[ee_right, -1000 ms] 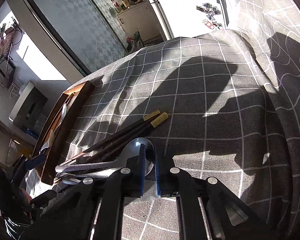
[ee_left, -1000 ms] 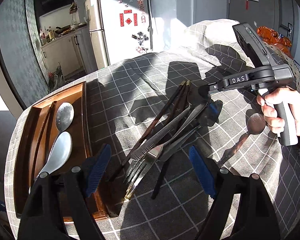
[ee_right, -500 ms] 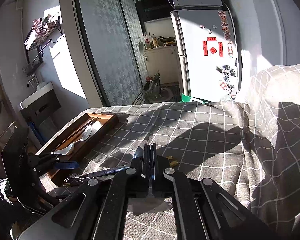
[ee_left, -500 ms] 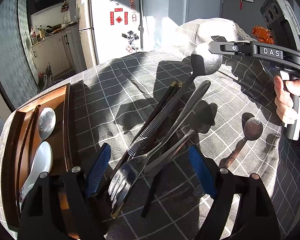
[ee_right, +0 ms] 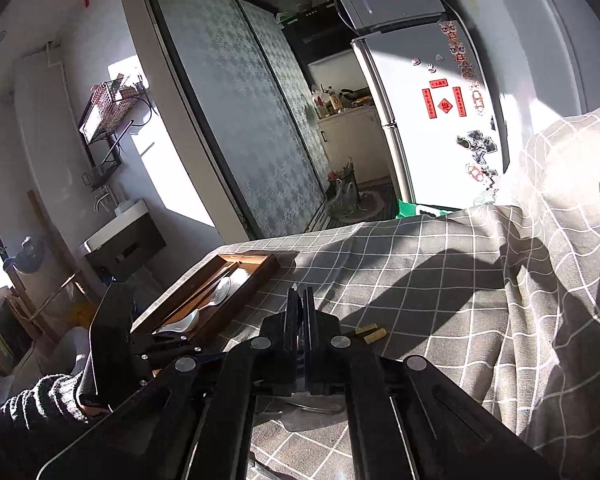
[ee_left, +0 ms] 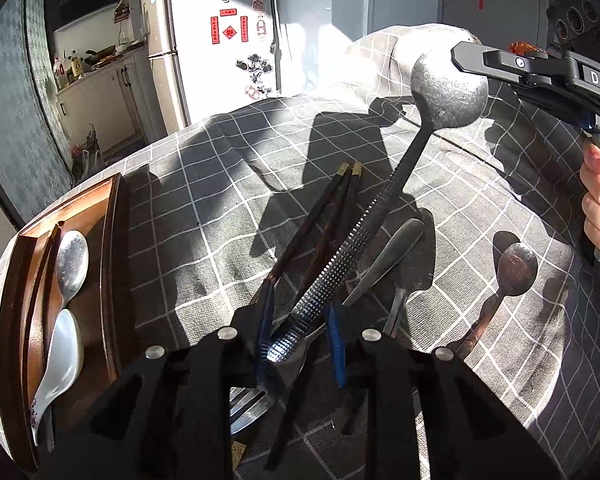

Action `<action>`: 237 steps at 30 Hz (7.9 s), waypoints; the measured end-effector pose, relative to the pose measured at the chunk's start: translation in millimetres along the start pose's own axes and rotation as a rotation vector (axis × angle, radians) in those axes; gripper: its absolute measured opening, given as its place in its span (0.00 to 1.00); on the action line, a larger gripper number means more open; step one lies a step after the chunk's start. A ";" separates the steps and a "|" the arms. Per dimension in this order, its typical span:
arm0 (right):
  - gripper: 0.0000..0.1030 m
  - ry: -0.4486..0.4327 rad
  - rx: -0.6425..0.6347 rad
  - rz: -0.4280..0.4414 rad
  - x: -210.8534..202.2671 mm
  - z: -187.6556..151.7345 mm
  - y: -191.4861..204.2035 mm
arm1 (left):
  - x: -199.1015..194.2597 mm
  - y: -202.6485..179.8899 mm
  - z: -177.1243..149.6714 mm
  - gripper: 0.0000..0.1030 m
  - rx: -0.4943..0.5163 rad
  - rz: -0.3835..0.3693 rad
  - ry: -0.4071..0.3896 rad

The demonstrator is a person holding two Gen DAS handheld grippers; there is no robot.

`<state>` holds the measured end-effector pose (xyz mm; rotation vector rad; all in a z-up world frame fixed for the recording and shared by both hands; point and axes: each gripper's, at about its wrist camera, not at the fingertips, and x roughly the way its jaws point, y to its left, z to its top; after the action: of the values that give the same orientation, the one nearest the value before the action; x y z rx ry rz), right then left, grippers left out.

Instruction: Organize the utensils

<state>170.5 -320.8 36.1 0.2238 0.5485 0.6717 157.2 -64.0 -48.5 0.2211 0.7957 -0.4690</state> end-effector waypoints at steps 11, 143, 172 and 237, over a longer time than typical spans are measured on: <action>0.02 0.098 -0.006 0.098 59.6 25.3 57.7 | -55.8 44.3 -27.4 0.23 -0.108 0.100 -0.008; 0.24 0.460 0.149 0.037 269.3 -24.6 173.9 | -95.9 142.2 -78.2 0.04 -0.450 0.231 -0.064; 0.81 0.175 0.289 -0.039 36.4 -37.3 -6.9 | -52.8 -9.0 -50.0 0.67 0.055 0.033 -0.001; 0.07 0.367 0.264 0.039 214.4 -22.0 133.9 | -108.1 99.1 -74.9 0.12 -0.270 0.072 0.010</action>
<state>226.8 -79.9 -20.5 0.3617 0.9894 0.6819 92.3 84.4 -19.2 0.0007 0.8490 -0.2888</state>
